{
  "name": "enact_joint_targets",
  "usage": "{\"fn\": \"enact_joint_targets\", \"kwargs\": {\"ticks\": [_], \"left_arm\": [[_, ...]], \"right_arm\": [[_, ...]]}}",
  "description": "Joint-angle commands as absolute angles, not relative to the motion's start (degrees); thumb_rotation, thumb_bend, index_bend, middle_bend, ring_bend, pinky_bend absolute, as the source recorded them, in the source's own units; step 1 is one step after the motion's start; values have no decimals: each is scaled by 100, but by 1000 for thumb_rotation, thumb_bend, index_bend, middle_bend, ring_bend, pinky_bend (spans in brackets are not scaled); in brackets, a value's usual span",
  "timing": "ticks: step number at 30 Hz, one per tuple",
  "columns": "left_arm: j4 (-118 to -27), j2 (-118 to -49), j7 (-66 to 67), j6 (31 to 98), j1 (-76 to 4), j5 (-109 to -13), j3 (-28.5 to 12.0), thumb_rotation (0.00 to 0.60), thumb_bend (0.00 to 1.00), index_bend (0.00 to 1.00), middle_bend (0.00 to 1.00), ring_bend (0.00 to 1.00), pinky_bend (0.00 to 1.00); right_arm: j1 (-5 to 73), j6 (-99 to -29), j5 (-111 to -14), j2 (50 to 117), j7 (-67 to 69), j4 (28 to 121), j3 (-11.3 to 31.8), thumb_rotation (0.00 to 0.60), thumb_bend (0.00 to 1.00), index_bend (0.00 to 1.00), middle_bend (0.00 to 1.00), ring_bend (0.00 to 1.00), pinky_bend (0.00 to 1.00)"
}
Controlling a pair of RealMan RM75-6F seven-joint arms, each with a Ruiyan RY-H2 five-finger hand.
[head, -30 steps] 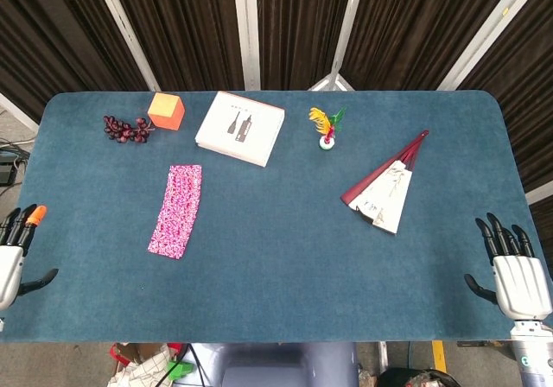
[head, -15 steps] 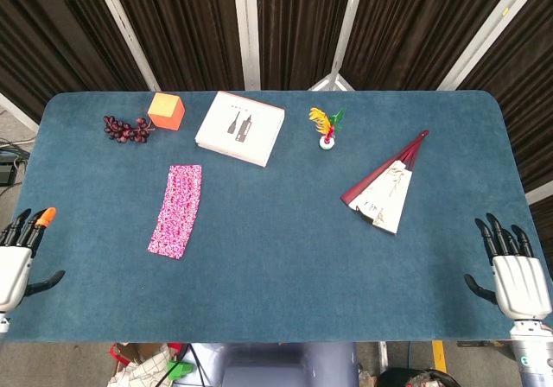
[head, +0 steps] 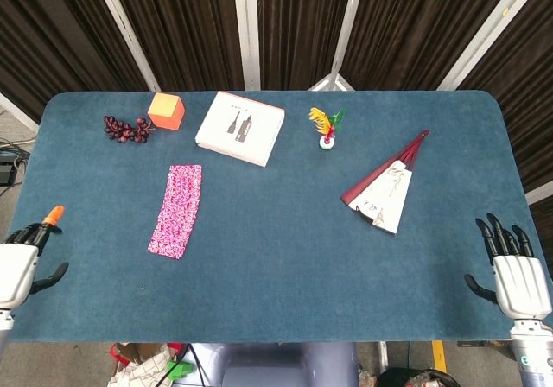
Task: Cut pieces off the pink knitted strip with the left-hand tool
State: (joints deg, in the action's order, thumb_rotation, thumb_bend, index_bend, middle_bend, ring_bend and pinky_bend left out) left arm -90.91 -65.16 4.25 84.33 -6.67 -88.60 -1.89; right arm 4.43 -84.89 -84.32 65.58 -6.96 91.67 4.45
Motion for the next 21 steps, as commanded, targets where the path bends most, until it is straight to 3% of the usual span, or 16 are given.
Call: {"fn": "enact_joint_targets", "kwargs": {"ticks": [1,7,21], "left_arm": [[-8998,-6631,498,7870,-967,-8889,-130,600,744,88,857,707,715],[-9266,-6648,923,6659,-1583,-8671,-82,600,866,88,880,754,743],[-9765,-7070,2482,5359,-2262,-7627,-8,600,890,119,888,771,748]], "right_arm": [[446,-8488,-8433,6559,-687,9164,448,600,236,65,40,177,90],[454,-8476,-8427,6570,-687,9155,452,600,236,65,40,177,89],[438,-8498,-8367,6557,-594,9134,488,600,236,65,40,178,89]]}}
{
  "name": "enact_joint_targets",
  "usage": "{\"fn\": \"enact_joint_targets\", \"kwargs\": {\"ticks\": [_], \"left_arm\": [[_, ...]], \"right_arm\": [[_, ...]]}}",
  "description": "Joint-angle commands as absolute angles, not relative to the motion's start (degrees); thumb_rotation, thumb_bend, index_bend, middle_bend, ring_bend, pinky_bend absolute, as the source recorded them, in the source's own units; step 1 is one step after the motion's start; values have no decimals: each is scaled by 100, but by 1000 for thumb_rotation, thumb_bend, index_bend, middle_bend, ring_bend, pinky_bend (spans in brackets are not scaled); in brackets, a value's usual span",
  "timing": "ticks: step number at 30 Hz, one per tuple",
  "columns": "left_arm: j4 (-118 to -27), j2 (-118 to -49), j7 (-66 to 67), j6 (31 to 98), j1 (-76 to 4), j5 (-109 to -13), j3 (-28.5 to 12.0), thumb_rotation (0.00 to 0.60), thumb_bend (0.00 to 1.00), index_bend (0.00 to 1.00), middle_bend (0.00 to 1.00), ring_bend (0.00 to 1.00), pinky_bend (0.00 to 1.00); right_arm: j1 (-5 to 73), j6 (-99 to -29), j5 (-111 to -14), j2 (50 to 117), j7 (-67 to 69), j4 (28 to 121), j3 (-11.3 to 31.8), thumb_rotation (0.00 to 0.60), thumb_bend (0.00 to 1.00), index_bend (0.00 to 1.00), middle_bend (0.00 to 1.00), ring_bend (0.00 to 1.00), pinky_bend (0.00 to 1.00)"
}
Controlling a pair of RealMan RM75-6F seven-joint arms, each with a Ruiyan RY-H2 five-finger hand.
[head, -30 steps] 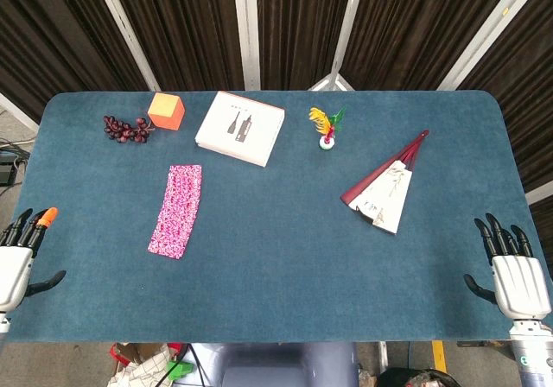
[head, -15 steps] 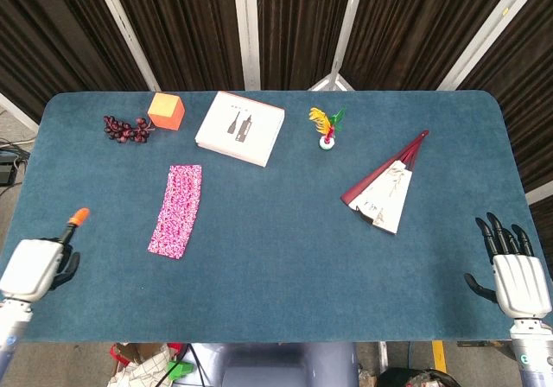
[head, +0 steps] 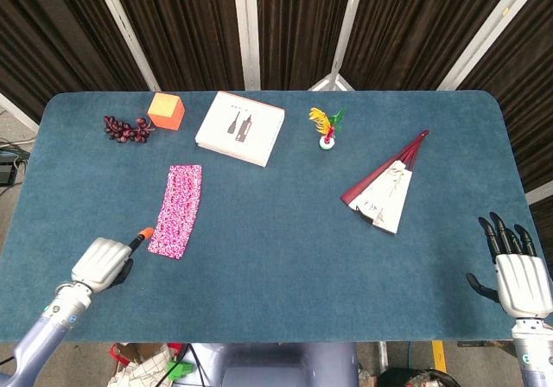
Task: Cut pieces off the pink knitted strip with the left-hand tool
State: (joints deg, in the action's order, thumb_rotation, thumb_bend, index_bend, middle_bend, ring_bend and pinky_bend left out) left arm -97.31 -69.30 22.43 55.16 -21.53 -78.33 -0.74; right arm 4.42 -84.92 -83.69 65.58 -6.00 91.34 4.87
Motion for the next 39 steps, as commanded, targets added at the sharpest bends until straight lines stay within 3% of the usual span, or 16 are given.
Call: {"fn": "enact_joint_targets", "kwargs": {"ticks": [1,21,39], "left_arm": [[-9759,-7098,2542,5329,-2273,-7576,13,600,889,119,888,771,748],[-9574,-7558,3150,5253,-2496,-6723,136,600,889,103,888,772,748],[-9950,-7315,3409,5336,-2617,-6366,379,600,889,102,888,772,748]], "right_arm": [[434,-8504,-8363,6555,-588,9133,491,600,236,65,40,178,90],[409,-8543,-8312,6518,-475,9113,535,600,236,65,40,179,89],[393,-8574,-8292,6521,-478,9134,554,600,236,65,40,180,90]]}}
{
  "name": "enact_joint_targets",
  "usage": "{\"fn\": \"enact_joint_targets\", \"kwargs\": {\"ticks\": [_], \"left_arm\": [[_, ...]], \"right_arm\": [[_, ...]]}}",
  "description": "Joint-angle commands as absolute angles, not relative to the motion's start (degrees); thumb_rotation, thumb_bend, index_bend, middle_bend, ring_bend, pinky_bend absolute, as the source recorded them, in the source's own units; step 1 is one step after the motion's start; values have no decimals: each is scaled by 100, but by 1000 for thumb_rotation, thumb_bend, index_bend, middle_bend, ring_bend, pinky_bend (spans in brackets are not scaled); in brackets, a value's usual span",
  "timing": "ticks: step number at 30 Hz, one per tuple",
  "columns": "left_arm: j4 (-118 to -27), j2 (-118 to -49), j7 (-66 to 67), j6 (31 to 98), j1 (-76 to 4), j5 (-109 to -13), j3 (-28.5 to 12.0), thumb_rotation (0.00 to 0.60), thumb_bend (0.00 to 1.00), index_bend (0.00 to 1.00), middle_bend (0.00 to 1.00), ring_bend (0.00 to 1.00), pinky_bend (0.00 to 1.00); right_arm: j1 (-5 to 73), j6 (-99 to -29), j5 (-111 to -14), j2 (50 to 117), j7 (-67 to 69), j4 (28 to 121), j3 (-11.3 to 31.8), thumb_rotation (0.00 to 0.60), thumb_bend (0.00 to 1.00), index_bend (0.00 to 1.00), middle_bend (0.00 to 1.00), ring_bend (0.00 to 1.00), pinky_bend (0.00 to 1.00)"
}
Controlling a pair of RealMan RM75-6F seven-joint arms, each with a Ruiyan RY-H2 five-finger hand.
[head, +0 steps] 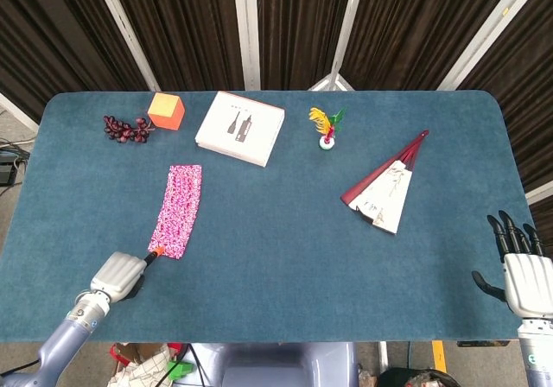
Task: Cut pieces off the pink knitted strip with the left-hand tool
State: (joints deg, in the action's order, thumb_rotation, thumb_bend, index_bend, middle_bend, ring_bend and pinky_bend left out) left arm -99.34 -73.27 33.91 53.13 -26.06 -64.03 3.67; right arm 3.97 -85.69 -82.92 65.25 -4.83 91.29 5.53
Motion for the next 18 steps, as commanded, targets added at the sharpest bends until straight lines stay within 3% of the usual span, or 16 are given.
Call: {"fn": "enact_joint_targets", "kwargs": {"ticks": [1,18], "left_arm": [[-9951,-7314,3416,5353,-2621,-6348,383,600,889,102,888,772,748],[-9766,-7394,3148,5496,-2682,-6550,407,600,889,84,888,772,748]], "right_arm": [[392,-8576,-8289,6520,-475,9133,556,600,236,65,40,180,89],[393,-8585,-8277,6551,-488,9115,572,600,236,64,40,180,89]]}}
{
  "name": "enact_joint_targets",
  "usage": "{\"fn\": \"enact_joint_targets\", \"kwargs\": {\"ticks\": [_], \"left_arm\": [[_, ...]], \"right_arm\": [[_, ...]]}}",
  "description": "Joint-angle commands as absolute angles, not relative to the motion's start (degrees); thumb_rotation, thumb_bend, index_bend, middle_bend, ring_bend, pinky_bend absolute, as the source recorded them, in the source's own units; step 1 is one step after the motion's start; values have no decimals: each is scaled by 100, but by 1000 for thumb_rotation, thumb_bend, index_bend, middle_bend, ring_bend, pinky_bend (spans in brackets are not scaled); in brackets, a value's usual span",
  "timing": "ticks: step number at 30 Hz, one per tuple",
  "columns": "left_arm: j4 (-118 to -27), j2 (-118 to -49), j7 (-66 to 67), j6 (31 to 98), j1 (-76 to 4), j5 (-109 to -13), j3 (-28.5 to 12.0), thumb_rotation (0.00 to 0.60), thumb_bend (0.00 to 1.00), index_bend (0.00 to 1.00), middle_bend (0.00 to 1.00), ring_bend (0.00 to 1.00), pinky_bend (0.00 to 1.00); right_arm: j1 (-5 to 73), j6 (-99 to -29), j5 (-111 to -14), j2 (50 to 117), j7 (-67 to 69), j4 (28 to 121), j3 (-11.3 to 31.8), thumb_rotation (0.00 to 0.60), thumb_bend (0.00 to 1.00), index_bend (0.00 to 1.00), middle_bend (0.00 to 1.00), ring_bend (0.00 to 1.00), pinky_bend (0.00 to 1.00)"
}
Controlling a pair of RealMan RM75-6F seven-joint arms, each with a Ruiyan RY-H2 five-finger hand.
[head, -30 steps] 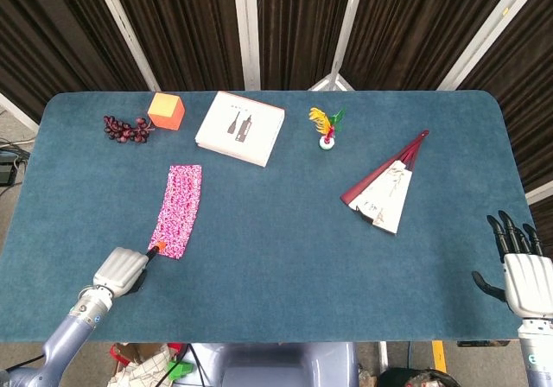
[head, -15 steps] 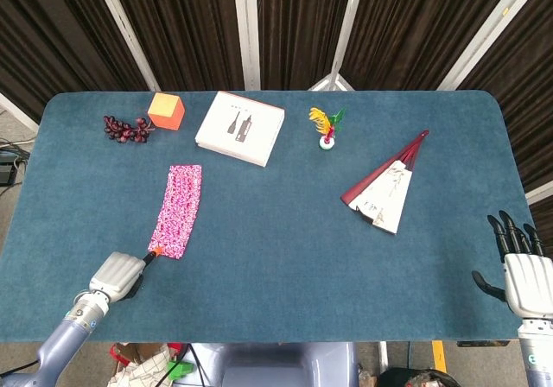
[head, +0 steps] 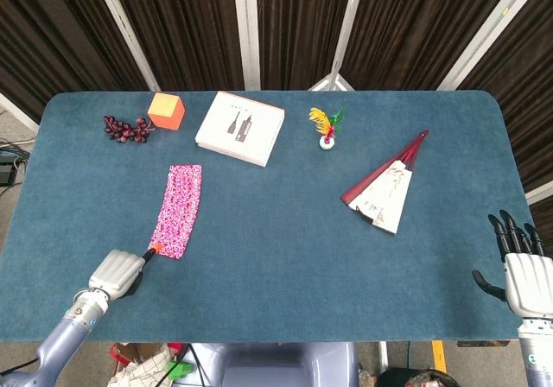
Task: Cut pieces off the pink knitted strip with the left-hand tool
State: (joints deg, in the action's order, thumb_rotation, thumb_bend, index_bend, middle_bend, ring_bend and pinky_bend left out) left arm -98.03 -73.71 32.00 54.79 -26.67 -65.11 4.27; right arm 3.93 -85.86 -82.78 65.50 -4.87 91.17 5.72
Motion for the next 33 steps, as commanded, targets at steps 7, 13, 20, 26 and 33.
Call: {"fn": "enact_joint_targets", "kwargs": {"ticks": [7,13,20,26,33], "left_arm": [[-9705,-7428,2998,5526,-2704,-6716,407,600,888,78,888,772,748],[-9672,-7497,3166,5427,-2781,-6545,427,600,889,78,888,772,748],[-9647,-7519,3298,5418,-2826,-6339,437,600,889,81,888,773,749],[-9713,-7469,3412,5411,-2863,-6187,477,600,889,88,888,774,749],[-9767,-7442,3470,5387,-2896,-6103,542,600,889,89,888,774,749]], "right_arm": [[401,-8563,-8269,6568,-502,9109,571,600,235,65,40,180,89],[395,-8574,-8256,6564,-489,9106,581,600,236,65,40,181,89],[390,-8576,-8218,6542,-436,9094,606,600,236,64,40,183,89],[381,-8590,-8222,6530,-427,9096,607,600,236,65,40,183,90],[386,-8581,-8224,6543,-436,9097,606,600,235,65,40,183,89]]}}
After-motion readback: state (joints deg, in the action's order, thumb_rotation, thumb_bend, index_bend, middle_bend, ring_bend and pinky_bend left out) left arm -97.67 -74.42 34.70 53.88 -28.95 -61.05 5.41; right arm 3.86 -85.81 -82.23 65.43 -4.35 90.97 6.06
